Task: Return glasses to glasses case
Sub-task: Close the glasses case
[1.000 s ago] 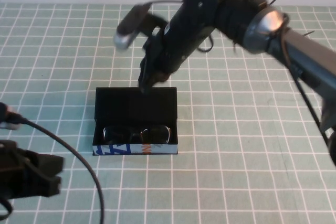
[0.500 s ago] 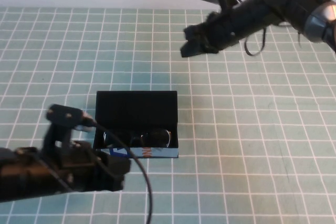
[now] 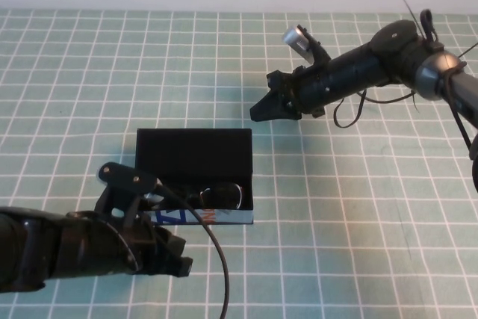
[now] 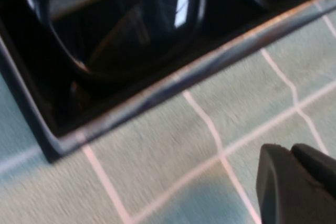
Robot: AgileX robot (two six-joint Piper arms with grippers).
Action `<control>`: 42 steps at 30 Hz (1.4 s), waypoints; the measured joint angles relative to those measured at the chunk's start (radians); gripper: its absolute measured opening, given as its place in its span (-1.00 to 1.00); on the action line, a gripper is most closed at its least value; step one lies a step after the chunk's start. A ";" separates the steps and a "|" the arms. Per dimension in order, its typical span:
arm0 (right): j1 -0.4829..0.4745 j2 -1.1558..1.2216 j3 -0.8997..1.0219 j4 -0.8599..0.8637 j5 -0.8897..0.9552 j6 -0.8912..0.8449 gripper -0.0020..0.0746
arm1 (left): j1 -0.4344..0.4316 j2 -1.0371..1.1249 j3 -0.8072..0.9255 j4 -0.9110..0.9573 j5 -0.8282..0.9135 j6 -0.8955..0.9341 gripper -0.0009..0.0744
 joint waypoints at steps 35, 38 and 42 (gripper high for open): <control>0.023 0.022 0.000 0.073 0.068 -0.091 -0.98 | -0.005 0.094 -0.075 -0.012 -0.066 0.175 -0.97; 0.023 0.022 0.000 0.031 0.070 -0.091 -0.98 | -0.005 0.094 -0.075 -0.012 -0.063 0.177 -0.97; 0.023 0.022 0.000 0.018 0.070 -0.091 -0.98 | -0.005 0.095 -0.075 -0.015 -0.062 0.179 -0.97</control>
